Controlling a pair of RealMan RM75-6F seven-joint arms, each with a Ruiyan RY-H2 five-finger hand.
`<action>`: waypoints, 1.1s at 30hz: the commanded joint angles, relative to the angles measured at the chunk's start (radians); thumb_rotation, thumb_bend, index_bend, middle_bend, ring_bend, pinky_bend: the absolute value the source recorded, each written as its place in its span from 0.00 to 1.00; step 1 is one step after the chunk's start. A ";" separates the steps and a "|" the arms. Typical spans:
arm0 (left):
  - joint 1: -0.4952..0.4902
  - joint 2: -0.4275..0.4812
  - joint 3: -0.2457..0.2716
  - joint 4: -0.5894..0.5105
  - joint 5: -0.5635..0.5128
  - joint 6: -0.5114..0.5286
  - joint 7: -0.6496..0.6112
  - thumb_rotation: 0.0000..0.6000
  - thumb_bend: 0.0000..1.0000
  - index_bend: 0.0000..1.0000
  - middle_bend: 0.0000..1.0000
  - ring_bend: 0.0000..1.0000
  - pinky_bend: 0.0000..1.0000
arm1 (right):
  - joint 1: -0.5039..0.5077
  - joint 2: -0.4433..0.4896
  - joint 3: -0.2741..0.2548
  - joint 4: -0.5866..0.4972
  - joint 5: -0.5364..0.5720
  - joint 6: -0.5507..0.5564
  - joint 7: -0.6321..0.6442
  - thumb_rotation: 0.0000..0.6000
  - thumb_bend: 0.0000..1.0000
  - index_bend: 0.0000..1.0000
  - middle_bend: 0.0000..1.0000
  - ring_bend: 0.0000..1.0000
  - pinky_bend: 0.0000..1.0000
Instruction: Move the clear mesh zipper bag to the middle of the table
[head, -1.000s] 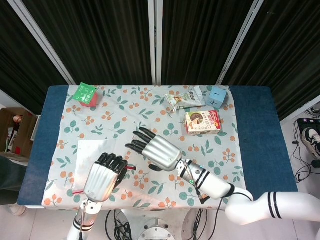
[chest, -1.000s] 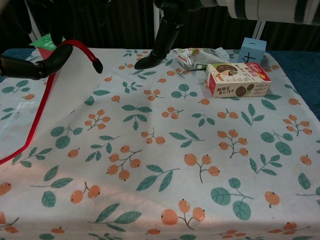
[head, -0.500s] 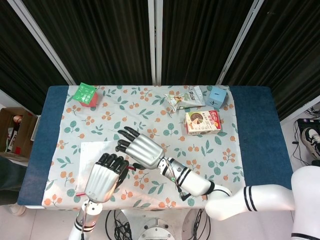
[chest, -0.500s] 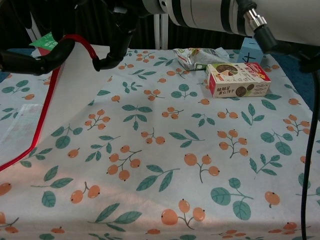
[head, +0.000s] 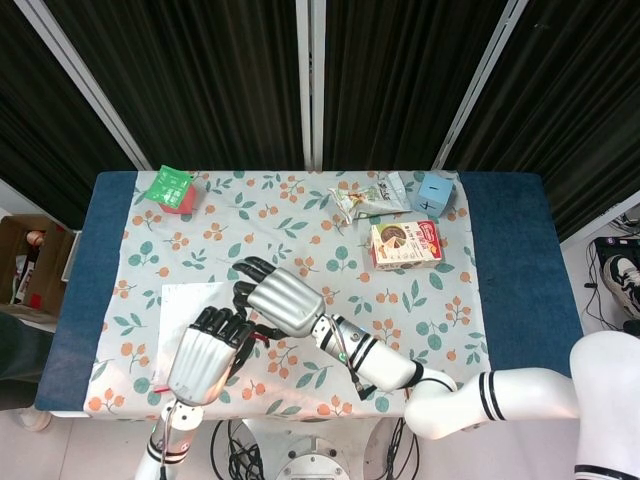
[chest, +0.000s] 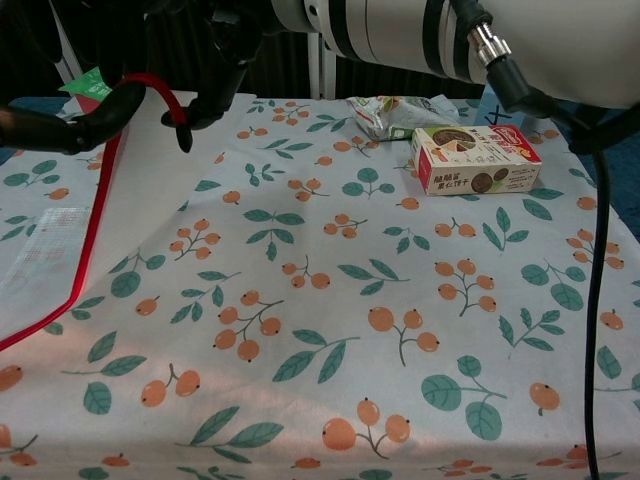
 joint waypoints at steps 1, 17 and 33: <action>0.002 0.001 -0.002 -0.001 0.000 -0.001 -0.001 1.00 0.39 0.69 0.57 0.51 0.52 | 0.002 -0.003 -0.004 0.007 -0.006 0.001 0.010 1.00 0.24 0.53 0.32 0.10 0.12; 0.014 0.006 -0.011 0.004 -0.016 -0.010 -0.024 1.00 0.39 0.69 0.57 0.51 0.52 | 0.004 -0.025 -0.002 0.039 -0.023 0.009 0.097 1.00 0.41 0.73 0.40 0.15 0.15; 0.033 0.015 -0.022 0.005 -0.025 0.017 -0.061 1.00 0.38 0.69 0.56 0.51 0.52 | -0.009 -0.054 0.022 0.039 -0.008 0.085 0.102 1.00 0.48 0.89 0.46 0.18 0.16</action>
